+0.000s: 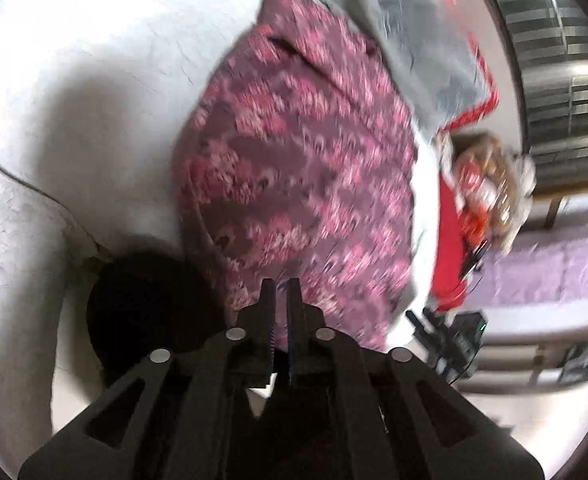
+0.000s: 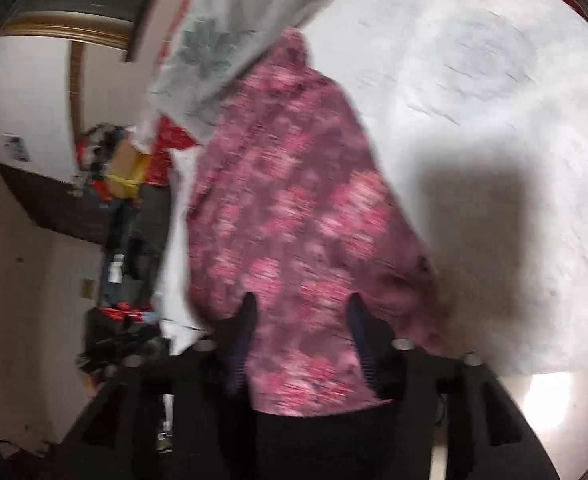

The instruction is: Fold small clothes

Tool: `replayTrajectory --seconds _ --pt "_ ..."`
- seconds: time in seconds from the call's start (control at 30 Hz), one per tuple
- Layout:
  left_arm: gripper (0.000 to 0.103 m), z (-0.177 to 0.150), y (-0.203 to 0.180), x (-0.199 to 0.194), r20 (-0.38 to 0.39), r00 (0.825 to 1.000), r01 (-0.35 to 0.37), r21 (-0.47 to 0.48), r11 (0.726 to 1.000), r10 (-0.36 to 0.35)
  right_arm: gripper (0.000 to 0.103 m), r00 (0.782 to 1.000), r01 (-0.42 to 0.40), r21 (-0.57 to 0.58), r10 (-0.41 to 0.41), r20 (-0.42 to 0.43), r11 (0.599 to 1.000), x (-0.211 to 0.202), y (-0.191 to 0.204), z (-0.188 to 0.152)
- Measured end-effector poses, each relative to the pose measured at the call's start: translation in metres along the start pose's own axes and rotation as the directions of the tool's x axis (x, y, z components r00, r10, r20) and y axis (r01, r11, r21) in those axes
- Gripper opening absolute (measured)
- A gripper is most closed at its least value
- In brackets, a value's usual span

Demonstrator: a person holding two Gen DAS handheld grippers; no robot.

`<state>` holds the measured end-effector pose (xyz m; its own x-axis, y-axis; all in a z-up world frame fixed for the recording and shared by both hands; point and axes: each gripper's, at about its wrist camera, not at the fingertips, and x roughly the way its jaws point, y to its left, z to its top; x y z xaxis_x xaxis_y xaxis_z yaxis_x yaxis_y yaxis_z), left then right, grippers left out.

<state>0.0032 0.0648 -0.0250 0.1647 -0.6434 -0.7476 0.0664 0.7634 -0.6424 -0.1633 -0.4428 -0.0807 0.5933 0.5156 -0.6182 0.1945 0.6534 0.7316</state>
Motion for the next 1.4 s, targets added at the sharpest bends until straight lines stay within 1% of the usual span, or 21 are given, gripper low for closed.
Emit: replayTrajectory --seconds 0.1,0.13,0.2,0.3,0.4,0.47,0.6,0.7,0.8,0.87,0.9,0.93,0.97,1.0,1.07,1.1,1.13,1.2,1.3,1.33,1.4 --pt "0.046 0.004 -0.008 0.017 -0.013 0.996 -0.088 0.019 0.996 0.088 0.057 0.996 0.082 0.023 -0.083 0.026 0.996 -0.001 -0.015 -0.003" --pt "0.048 0.005 -0.007 0.020 -0.008 0.994 -0.110 0.016 0.994 0.110 0.058 0.990 0.132 0.020 -0.133 0.042 0.991 -0.001 -0.019 -0.003" --pt "0.049 0.012 -0.005 0.026 -0.015 0.990 -0.138 0.011 0.990 0.138 0.059 0.981 0.182 0.011 -0.182 0.063 0.983 0.000 -0.024 -0.003" --pt "0.052 0.018 0.000 0.038 -0.055 0.990 -0.134 -0.016 0.991 0.133 0.063 0.984 0.174 0.044 -0.175 0.029 0.984 0.011 -0.035 -0.003" --pt "0.052 0.024 0.003 0.049 -0.092 0.980 -0.178 -0.027 0.984 0.175 0.064 0.985 0.171 0.032 -0.171 0.001 0.985 0.027 -0.039 -0.008" --pt "0.052 0.028 0.008 0.056 -0.116 0.975 -0.196 -0.046 0.980 0.190 0.070 0.987 0.158 0.018 -0.159 0.012 0.987 0.030 -0.039 -0.010" --pt "0.056 0.035 0.017 0.066 -0.161 0.963 -0.233 -0.092 0.968 0.217 0.082 0.995 0.098 0.026 -0.098 0.001 0.995 0.034 -0.041 -0.015" --pt "0.058 0.037 0.019 0.076 -0.196 0.949 -0.267 -0.086 0.960 0.247 0.083 0.996 0.075 0.037 -0.073 -0.053 0.997 0.047 -0.044 -0.022" --pt "0.058 0.037 0.021 0.088 -0.234 0.935 -0.295 -0.088 0.952 0.268 0.084 0.999 0.027 0.065 -0.025 -0.033 0.997 0.049 -0.049 -0.024" --pt "0.058 0.036 0.021 0.098 -0.263 0.925 -0.304 -0.078 0.950 0.274 0.084 0.997 -0.036 0.101 0.042 -0.059 0.994 0.052 -0.056 -0.025" --pt "0.054 0.034 0.021 0.103 -0.281 0.918 -0.310 -0.072 0.948 0.279 0.084 0.993 -0.070 0.127 0.081 -0.087 0.989 0.056 -0.061 -0.026" --pt "0.027 0.031 0.023 0.109 -0.298 0.913 -0.314 -0.073 0.947 0.280 0.080 0.986 -0.096 0.163 0.116 -0.118 0.982 0.062 -0.067 -0.028" --pt "0.009 0.029 0.024 0.112 -0.308 0.911 -0.311 -0.078 0.947 0.274 0.072 0.983 -0.107 0.183 0.131 -0.125 0.977 0.064 -0.071 -0.030" --pt "0.003 0.027 0.026 0.113 -0.321 0.911 -0.303 -0.093 0.948 0.260 0.066 0.982 -0.126 0.196 0.150 -0.111 0.972 0.064 -0.073 -0.032" --pt "0.002 0.024 0.028 0.104 -0.291 0.928 -0.278 -0.125 0.952 0.233 0.034 0.984 -0.152 0.183 0.165 -0.062 0.971 0.055 -0.071 -0.032" --pt "0.002 0.023 0.027 0.098 -0.276 0.935 -0.265 -0.127 0.956 0.223 0.024 0.985 -0.155 0.165 0.165 -0.048 0.974 0.050 -0.068 -0.031" --pt "0.002 0.022 0.026 0.090 -0.259 0.943 -0.248 -0.128 0.960 0.209 0.009 0.985 -0.165 0.138 0.171 -0.035 0.977 0.044 -0.062 -0.029" --pt "0.002 0.020 0.022 0.073 -0.221 0.961 -0.201 -0.137 0.970 0.168 0.009 0.988 -0.150 0.086 0.152 -0.018 0.985 0.033 -0.050 -0.026" --pt "0.002 0.019 0.012 0.044 -0.153 0.986 -0.094 -0.158 0.983 0.069 0.008 0.982 -0.188 0.012 0.188 0.021 0.982 0.013 -0.025 -0.020" --pt "0.002 0.019 0.009 0.032 -0.122 0.992 -0.042 -0.163 0.986 0.022 0.008 0.977 -0.208 -0.015 0.208 0.036 0.978 0.007 -0.014 -0.017" --pt "0.002 0.025 0.008 0.014 -0.079 0.997 0.011 -0.168 0.986 -0.025 0.008 0.973 -0.226 -0.046 0.228 0.048 0.973 0.002 0.000 -0.012"
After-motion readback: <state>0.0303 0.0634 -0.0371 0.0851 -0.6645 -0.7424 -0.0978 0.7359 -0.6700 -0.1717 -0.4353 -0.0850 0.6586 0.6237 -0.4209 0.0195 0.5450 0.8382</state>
